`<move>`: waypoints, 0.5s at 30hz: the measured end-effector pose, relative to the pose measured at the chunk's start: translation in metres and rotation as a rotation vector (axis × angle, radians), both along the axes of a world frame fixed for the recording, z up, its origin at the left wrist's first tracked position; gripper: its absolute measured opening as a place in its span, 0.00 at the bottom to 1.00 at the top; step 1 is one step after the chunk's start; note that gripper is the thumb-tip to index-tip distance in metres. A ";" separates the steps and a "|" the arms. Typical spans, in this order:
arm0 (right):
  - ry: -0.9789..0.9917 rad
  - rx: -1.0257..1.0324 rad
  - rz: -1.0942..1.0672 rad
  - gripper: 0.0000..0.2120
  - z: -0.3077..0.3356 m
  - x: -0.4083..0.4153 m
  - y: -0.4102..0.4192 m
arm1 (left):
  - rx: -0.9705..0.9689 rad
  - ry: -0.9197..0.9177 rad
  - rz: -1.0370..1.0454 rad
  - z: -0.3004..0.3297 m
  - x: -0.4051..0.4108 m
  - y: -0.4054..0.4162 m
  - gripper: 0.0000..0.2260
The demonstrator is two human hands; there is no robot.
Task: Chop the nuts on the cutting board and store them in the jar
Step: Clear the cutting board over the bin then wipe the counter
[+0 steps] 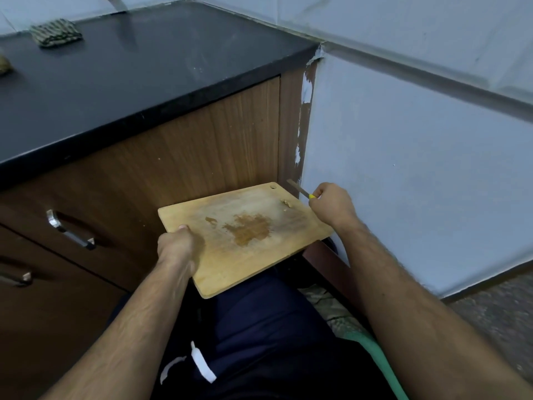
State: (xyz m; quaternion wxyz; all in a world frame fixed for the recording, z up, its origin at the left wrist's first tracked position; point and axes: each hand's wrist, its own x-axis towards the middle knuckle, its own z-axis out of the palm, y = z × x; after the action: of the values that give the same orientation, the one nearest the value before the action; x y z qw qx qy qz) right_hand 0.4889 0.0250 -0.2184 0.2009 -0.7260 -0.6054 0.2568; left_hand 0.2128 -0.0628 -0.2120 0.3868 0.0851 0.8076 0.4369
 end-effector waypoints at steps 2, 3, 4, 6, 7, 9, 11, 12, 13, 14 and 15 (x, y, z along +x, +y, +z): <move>0.010 -0.022 0.008 0.03 -0.002 -0.007 -0.003 | -0.002 -0.012 -0.007 0.000 -0.003 0.000 0.17; 0.014 -0.030 0.010 0.03 -0.002 -0.010 -0.004 | -0.008 -0.013 -0.016 0.001 -0.002 -0.001 0.17; 0.016 -0.033 0.008 0.03 -0.003 -0.013 -0.006 | -0.017 -0.015 -0.024 0.001 -0.002 -0.003 0.17; 0.018 -0.023 -0.003 0.04 -0.005 -0.016 -0.009 | -0.024 -0.022 -0.032 -0.001 -0.001 -0.004 0.17; 0.017 -0.023 -0.006 0.04 -0.007 -0.017 -0.010 | -0.026 -0.022 -0.032 -0.003 -0.002 -0.003 0.17; 0.001 -0.040 -0.009 0.03 -0.009 -0.017 -0.013 | -0.026 -0.027 -0.032 -0.007 -0.004 -0.002 0.17; -0.032 -0.065 0.003 0.02 -0.012 -0.016 -0.015 | -0.035 -0.039 -0.031 -0.013 -0.004 -0.002 0.17; -0.051 -0.079 0.010 0.02 -0.014 -0.015 -0.015 | -0.038 -0.041 -0.026 -0.015 -0.004 -0.002 0.17; -0.073 -0.095 0.020 0.03 -0.015 -0.015 -0.015 | -0.040 -0.034 -0.020 -0.017 -0.003 -0.002 0.17; -0.098 -0.110 0.031 0.04 -0.017 -0.015 -0.015 | -0.042 -0.017 -0.019 -0.019 -0.002 -0.002 0.17; -0.131 -0.121 0.046 0.05 -0.018 -0.015 -0.016 | -0.039 -0.001 -0.018 -0.021 0.000 -0.001 0.17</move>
State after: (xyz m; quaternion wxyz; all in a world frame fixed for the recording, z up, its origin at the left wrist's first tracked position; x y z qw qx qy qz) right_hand 0.4743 0.0093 -0.2362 0.1105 -0.7381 -0.6170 0.2495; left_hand 0.2131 -0.0638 -0.2335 0.3928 0.0844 0.8150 0.4174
